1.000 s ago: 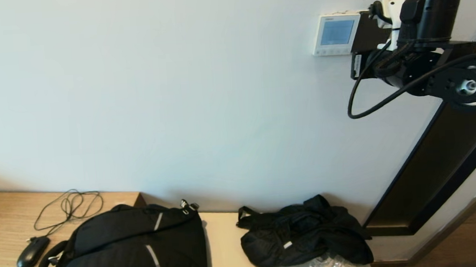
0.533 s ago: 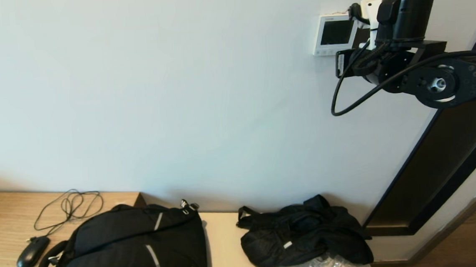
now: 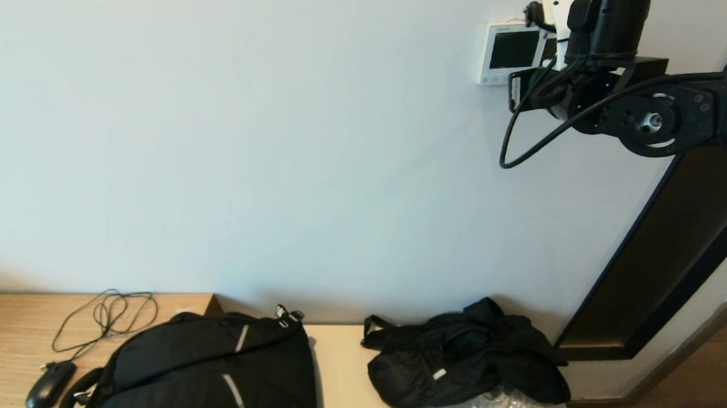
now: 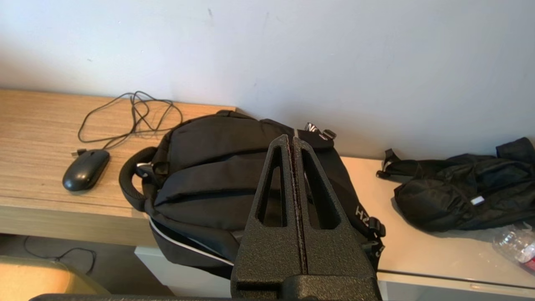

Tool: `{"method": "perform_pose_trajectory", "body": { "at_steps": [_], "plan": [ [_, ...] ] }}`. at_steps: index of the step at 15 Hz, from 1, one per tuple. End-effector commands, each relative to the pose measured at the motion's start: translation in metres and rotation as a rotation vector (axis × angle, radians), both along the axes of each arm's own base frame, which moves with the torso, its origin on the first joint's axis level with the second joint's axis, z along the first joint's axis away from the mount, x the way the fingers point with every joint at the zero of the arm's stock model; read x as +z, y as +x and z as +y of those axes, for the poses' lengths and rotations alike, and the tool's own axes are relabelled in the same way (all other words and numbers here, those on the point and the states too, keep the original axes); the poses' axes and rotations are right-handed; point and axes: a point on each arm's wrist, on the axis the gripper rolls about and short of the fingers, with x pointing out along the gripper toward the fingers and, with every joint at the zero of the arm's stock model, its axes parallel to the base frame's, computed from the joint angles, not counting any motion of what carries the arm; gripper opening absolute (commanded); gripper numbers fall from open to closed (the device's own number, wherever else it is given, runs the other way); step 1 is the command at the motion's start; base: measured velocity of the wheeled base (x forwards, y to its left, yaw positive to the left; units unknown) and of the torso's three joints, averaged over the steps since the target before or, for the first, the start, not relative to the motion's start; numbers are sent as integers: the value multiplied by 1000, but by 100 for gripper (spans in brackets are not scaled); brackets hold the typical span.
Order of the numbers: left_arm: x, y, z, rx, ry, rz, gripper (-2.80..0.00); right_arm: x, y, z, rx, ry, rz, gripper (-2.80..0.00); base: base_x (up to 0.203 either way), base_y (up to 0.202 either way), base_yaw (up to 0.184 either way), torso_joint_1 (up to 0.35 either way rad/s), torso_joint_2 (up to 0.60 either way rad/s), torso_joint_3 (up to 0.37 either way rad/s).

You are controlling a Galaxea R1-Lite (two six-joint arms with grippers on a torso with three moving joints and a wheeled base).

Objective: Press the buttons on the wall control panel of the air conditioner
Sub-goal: Turn on the central air conditioner

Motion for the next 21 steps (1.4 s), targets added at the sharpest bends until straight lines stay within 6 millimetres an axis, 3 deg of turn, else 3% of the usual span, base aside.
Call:
{"method": "perform_pose_trajectory", "body": {
  "at_steps": [1, 13, 17, 21],
  "plan": [
    [0, 0, 0, 1, 0, 2, -280, -3, 5, 1, -3, -1, -1, -280, 0, 0, 0, 0, 0, 0],
    [0, 0, 0, 1, 0, 0, -280, -5, 18, -8, -34, -19, 1, -280, 0, 0, 0, 0, 0, 0],
    [0, 0, 0, 1, 1, 0, -280, -3, 6, -3, -17, -19, 6, -280, 0, 0, 0, 0, 0, 0],
    [0, 0, 0, 1, 0, 0, -280, -1, -15, 24, 54, -15, 12, -280, 0, 0, 0, 0, 0, 0]
  ]
}}
